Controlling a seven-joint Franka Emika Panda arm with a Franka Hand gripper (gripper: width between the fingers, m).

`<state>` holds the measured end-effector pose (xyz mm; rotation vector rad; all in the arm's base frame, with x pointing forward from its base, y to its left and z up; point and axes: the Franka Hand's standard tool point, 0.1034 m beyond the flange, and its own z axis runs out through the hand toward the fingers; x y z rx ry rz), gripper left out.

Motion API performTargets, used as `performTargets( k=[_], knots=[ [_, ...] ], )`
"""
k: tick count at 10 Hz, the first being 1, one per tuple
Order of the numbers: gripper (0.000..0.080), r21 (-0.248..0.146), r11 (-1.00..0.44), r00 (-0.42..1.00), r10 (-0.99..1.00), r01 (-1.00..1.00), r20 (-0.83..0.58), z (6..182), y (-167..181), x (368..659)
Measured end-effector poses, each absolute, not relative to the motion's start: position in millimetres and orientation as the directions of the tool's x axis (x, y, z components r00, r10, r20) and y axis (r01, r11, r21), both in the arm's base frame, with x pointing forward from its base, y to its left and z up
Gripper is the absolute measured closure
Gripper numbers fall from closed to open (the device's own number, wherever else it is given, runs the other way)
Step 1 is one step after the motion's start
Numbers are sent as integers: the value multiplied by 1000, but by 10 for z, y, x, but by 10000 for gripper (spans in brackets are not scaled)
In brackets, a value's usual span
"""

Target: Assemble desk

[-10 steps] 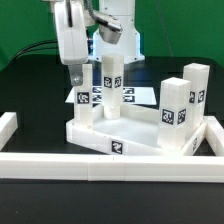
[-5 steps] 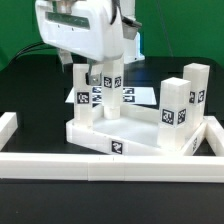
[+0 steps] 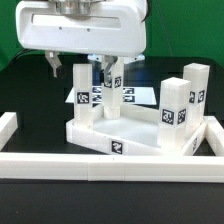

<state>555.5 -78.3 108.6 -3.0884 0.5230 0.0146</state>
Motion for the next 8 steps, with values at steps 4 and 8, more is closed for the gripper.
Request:
performTargets(
  k=[4, 8],
  knots=[
    [151, -8, -999, 999, 45, 45, -9, 1077, -748, 5556],
    [242, 2, -992, 992, 128, 128, -6, 1080, -765, 5565]
  ],
)
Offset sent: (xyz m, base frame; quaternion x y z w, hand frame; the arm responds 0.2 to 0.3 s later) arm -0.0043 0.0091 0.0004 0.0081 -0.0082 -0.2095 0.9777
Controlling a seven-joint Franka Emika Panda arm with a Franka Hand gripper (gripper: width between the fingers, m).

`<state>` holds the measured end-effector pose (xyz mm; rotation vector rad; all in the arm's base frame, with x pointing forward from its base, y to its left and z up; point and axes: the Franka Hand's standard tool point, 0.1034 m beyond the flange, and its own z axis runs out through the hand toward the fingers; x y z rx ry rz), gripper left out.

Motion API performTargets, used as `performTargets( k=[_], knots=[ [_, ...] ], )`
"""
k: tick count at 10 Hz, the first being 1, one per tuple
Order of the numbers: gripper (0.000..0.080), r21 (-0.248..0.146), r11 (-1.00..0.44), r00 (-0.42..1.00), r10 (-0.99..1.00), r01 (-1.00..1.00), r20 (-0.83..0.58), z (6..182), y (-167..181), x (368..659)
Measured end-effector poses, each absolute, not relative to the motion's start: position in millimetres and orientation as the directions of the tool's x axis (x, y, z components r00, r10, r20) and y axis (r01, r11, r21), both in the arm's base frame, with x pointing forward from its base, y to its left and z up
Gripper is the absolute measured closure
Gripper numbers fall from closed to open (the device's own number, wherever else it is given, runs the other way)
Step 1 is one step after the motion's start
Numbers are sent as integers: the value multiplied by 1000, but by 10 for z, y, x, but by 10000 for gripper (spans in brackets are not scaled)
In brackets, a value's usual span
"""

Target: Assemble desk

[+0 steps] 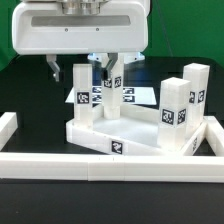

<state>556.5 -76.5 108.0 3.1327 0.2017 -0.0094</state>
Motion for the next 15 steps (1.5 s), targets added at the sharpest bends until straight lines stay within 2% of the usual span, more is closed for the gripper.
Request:
performTargets(
  k=[1, 2, 5, 7, 10, 12, 15],
  knots=[
    [423, 2, -992, 992, 128, 128, -6, 1080, -766, 5565],
    [511, 2, -992, 992, 125, 125, -6, 1080, -766, 5565],
    [511, 1, -999, 999, 39, 39, -6, 1079, -777, 5562],
    [511, -7, -964, 964, -265, -265, -4, 1076, -777, 5562],
    [511, -13, -803, 803, -595, -596, -19, 1078, -804, 5542],
    [511, -15, -636, 636, -772, -772, -5, 1078, -799, 5560],
    [511, -17, -451, 451, -893, -893, -2, 1083, -790, 5576]
  ],
)
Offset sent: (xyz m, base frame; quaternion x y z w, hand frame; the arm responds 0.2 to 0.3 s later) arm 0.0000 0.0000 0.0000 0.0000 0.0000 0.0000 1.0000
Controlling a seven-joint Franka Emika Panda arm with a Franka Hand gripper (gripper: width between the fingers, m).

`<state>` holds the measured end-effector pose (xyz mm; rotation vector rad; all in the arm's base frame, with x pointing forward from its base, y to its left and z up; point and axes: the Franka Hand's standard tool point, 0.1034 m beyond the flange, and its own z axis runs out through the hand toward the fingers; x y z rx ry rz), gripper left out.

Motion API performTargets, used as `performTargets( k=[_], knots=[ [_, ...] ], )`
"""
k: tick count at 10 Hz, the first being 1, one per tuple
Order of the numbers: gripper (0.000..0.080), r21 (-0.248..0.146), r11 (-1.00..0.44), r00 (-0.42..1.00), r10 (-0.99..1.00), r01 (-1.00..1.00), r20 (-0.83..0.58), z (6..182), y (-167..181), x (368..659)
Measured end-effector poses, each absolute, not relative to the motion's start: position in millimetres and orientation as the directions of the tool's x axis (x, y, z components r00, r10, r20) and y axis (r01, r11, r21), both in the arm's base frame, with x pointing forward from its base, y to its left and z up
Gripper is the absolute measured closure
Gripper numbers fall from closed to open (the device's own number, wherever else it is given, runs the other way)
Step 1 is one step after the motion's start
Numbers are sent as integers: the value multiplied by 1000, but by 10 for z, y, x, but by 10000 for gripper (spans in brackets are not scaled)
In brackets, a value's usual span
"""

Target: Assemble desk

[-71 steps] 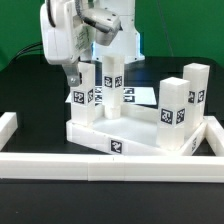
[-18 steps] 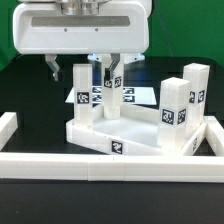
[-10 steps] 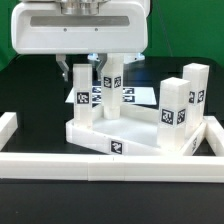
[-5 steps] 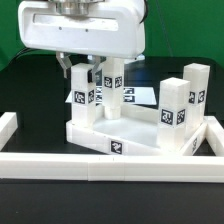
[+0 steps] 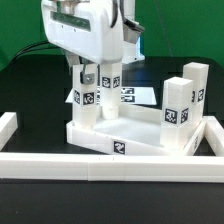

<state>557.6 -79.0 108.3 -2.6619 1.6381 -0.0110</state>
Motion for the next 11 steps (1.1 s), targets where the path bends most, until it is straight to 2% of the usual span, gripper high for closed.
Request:
performTargets(
  k=[1, 2, 3, 4, 5, 6, 7, 9, 11],
  knots=[
    [511, -18, -415, 415, -910, -910, -4, 1082, -790, 5576],
    [433, -19, -359, 359, -933, -933, -8, 1076, -781, 5575],
    [298, -19, -384, 384, -923, -923, -7, 1075, -782, 5575],
    [298, -15, -413, 413, -911, -911, -5, 1075, -780, 5575],
    [185, 4, -450, 450, -893, -893, 2, 1086, -765, 5591],
    [157, 10, -497, 497, -867, -867, -3, 1122, -735, 5628],
    [151, 13, -639, 639, -769, -769, 1, 1128, -726, 5639],
    [150, 15, -794, 794, -608, -608, -1, 1126, -738, 5636],
    [150, 15, -873, 874, -487, -487, -3, 1126, -744, 5635]
  ],
)
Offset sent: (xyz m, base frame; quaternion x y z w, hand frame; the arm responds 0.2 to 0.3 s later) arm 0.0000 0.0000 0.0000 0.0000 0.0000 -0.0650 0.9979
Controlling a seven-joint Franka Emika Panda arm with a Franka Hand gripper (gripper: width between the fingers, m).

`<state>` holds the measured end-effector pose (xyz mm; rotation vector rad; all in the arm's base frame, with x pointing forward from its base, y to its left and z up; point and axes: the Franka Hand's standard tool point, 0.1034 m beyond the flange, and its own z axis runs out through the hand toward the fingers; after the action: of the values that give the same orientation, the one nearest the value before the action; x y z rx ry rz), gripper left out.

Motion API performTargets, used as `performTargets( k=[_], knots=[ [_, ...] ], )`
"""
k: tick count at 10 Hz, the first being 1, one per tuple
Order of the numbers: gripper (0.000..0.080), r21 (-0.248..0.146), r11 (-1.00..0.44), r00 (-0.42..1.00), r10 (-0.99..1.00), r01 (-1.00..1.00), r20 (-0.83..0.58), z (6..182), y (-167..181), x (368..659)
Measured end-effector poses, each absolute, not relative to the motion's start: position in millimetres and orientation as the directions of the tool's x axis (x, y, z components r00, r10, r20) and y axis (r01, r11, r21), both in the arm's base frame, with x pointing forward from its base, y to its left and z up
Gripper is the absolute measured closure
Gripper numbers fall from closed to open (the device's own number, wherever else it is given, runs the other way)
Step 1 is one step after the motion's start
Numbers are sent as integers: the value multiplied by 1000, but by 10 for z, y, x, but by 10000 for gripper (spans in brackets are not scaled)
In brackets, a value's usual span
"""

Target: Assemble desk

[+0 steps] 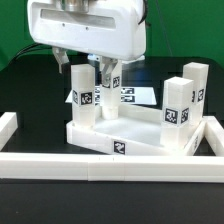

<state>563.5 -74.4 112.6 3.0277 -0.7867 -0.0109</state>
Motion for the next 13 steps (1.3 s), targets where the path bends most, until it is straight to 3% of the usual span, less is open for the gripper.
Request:
performTargets(
  k=[4, 10, 11, 12, 13],
  knots=[
    [150, 17, -999, 999, -44, -44, -13, 1139, -776, 5612],
    [160, 14, -947, 947, 321, 322, -23, 1129, -792, 5595],
    [330, 14, -944, 944, 330, 331, -23, 1127, -792, 5594],
    [330, 14, -944, 944, 328, 329, -23, 1125, -792, 5593],
    [506, 13, -944, 944, 328, 329, -24, 1123, -789, 5591]
  ],
)
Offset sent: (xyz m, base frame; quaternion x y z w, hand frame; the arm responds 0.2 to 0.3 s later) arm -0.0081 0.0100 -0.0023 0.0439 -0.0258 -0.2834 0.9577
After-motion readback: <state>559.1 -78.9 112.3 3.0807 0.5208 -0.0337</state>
